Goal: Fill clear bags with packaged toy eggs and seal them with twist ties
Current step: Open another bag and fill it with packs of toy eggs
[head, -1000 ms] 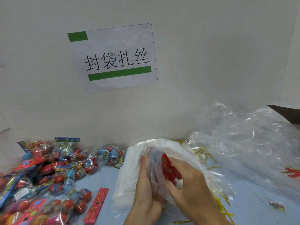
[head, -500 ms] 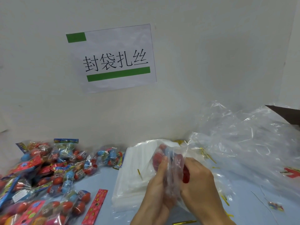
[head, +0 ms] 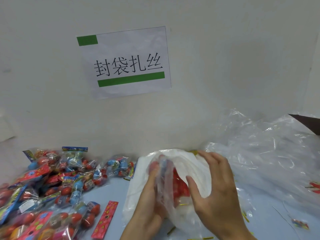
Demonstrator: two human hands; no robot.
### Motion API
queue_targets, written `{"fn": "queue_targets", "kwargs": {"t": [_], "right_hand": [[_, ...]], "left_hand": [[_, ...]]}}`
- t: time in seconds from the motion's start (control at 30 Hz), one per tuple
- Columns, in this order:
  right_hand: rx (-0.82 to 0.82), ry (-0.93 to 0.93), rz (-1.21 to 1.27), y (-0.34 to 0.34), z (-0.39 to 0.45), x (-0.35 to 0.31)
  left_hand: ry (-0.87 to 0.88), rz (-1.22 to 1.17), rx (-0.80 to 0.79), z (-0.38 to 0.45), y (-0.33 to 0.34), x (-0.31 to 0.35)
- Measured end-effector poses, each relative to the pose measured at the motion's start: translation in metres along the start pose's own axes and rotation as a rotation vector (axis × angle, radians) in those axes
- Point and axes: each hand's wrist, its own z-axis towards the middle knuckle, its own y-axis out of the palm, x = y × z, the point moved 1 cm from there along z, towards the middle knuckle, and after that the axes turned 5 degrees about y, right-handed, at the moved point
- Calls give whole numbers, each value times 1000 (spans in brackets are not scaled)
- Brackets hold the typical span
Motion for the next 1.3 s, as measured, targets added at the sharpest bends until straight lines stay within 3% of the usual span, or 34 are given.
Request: {"fn": "queue_targets", "kwargs": {"t": [0.1,0.17,0.3,0.37,0.43,0.53,0.6,0.7,0.87,1.0,1.07,1.23,1.3], "right_hand": [[-111,179,75,1,2,7],[-84,233,61,0,4,11],[9,527,274,-6,10,18],[4,674,401,-8,12,21],[-52,822,519,-9,13,22],[-171,1052,780,-7,13,18],[-254,1126,908,-7,12,14],[-365,1214,1034,-5,11,10],[-426,1316,1201,-13,18,4],[-378,1340,1245,-10,17,11],[-413,1306,1252,-8,17,7],[-305,1242,1375,-9,21,14],[-217,1222,1251,-12,22,22]], "left_hand": [[-85,142,-91,-7,11,1],[-118,145,-121,-10,18,5],[-72,266,-11,-12,10,23],[33,415,112,-14,1,35],[210,570,126,-14,-4,44],[485,939,-15,-19,-7,56],[550,1136,-188,-24,-7,58],[373,1126,-424,-30,-2,54],[220,1129,-341,-28,-16,59],[85,1083,-482,-30,-19,57],[177,1070,-417,-25,-13,48],[394,907,-111,-16,-14,45],[409,795,-20,-14,-18,47]]}}
